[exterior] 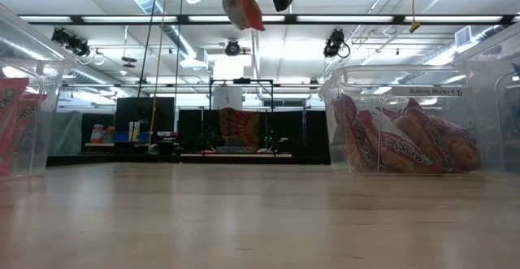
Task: Sort Maruchan noodles
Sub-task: Put the orange noodle pack into the left container
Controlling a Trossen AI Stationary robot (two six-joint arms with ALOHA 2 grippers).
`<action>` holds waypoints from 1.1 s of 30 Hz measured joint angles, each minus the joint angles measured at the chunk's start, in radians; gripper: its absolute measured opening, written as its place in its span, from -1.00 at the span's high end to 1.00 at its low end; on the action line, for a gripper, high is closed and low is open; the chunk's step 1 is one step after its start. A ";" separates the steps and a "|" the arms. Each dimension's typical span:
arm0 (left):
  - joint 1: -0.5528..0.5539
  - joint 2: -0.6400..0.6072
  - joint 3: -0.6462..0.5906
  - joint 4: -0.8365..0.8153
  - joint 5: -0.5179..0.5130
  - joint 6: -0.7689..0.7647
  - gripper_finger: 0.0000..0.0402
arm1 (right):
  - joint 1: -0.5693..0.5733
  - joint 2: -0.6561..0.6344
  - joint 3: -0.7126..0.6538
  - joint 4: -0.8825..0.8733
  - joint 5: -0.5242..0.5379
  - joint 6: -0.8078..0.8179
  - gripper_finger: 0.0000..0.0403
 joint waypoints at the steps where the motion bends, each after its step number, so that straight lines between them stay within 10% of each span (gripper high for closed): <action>1: 0.007 0.000 0.000 -0.003 0.031 -0.032 -0.42 | 0.001 0.000 0.000 -0.002 0.006 -0.013 0.97; 33: 0.092 0.010 -0.001 -0.005 0.391 -0.396 -0.42 | -0.030 -0.002 0.000 -0.094 -0.172 -0.293 0.97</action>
